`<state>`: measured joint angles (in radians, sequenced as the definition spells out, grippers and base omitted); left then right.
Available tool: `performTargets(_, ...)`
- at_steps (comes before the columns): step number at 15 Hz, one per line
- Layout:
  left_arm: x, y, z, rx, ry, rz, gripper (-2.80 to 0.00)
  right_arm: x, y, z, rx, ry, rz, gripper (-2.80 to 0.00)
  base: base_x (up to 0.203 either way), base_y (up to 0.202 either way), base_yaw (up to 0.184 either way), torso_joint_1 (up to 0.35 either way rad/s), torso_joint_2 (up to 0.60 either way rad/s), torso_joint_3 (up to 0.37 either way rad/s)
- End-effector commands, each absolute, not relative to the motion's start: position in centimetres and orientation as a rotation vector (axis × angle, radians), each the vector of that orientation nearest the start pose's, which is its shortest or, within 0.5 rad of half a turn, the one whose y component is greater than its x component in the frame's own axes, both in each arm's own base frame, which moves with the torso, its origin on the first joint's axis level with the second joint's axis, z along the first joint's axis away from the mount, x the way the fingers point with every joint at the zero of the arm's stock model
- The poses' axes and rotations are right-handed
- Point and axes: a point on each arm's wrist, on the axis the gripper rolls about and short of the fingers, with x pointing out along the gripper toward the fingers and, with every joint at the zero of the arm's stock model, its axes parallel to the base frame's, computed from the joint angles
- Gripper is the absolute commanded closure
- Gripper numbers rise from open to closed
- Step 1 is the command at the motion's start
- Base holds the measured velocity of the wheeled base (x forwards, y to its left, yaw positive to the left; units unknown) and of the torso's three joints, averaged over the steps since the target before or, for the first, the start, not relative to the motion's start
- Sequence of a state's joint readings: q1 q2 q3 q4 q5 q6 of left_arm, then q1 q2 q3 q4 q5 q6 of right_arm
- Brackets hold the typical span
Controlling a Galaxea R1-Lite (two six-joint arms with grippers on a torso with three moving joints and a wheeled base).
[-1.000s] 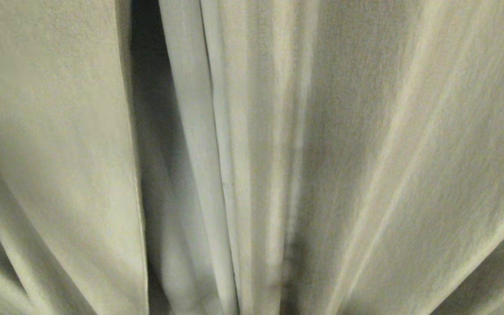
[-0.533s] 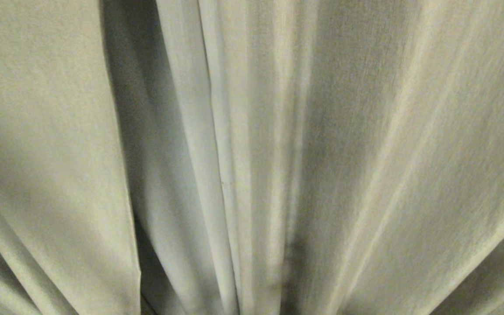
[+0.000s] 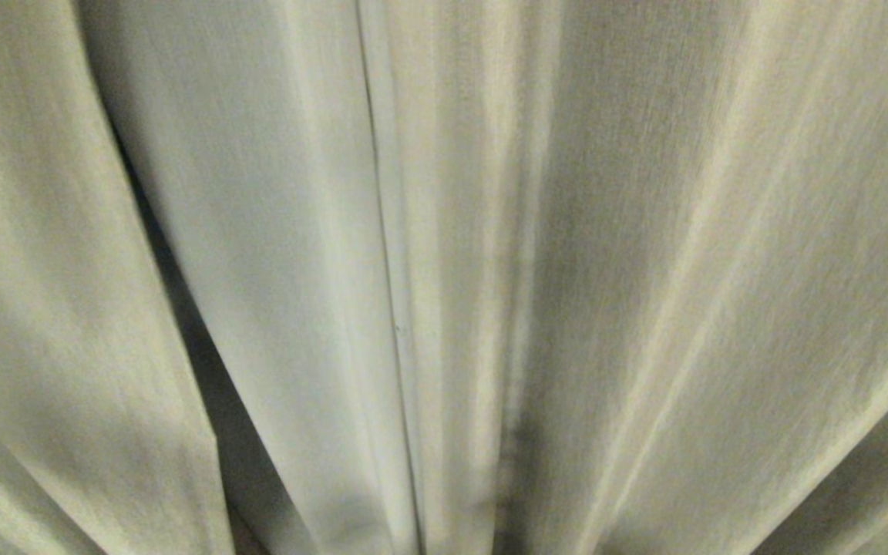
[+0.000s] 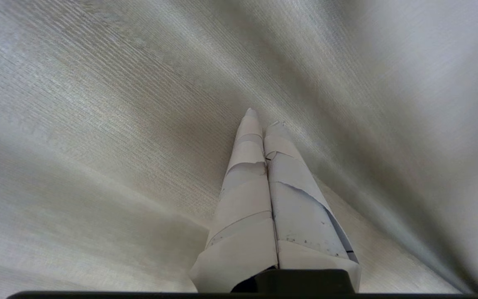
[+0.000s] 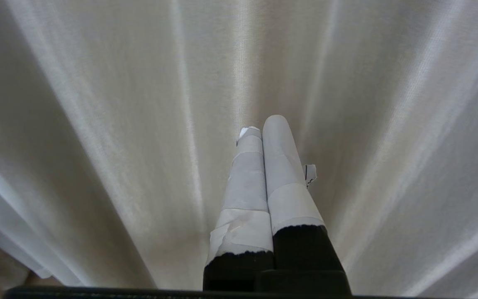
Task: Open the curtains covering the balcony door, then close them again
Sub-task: Pull the outer curtains open on both sides
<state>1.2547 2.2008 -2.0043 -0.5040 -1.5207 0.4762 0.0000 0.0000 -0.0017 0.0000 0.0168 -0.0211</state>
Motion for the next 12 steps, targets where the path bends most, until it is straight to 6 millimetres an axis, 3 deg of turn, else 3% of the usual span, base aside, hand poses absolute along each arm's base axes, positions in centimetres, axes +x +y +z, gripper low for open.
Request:
performTargets(1, 15.9, 41.5, 30.0, 0.776, -0.124, -0.299, 0.0, -2.3, 0.0, 7.6, -0.021, 0.0, 0.017, 0.0, 0.0, 0.0, 0.0, 0.0, 0.0, 0.0)
performTargets(5, 16.1, 41.4, 30.0, 0.774, -0.125, -0.303, 0.0, -2.3, 0.0, 7.6, -0.021, 0.0, 0.017, 0.0, 0.0, 0.0, 0.0, 0.0, 0.0, 0.0)
performTargets(8, 16.2, 38.6, 33.0, 0.742, -0.128, -0.321, 0.0, -2.3, 0.0, 7.6, -0.021, 0.001, 0.016, 0.0, 0.0, 0.0, 0.0, 0.0, 0.0, 0.0)
performTargets(10, 16.5, 33.3, 36.7, 0.676, -0.13, -0.27, 0.0, -2.3, 0.0, 7.6, -0.021, 0.0, 0.017, 0.0, 0.0, 0.0, 0.0, 0.0, 0.0, 0.0)
performTargets(12, 17.2, 25.1, 39.7, 0.548, -0.115, -0.207, 0.0, -2.3, 0.0, 7.6, -0.021, 0.0, 0.017, 0.0, 0.0, 0.0, 0.0, 0.0, 0.0, 0.0)
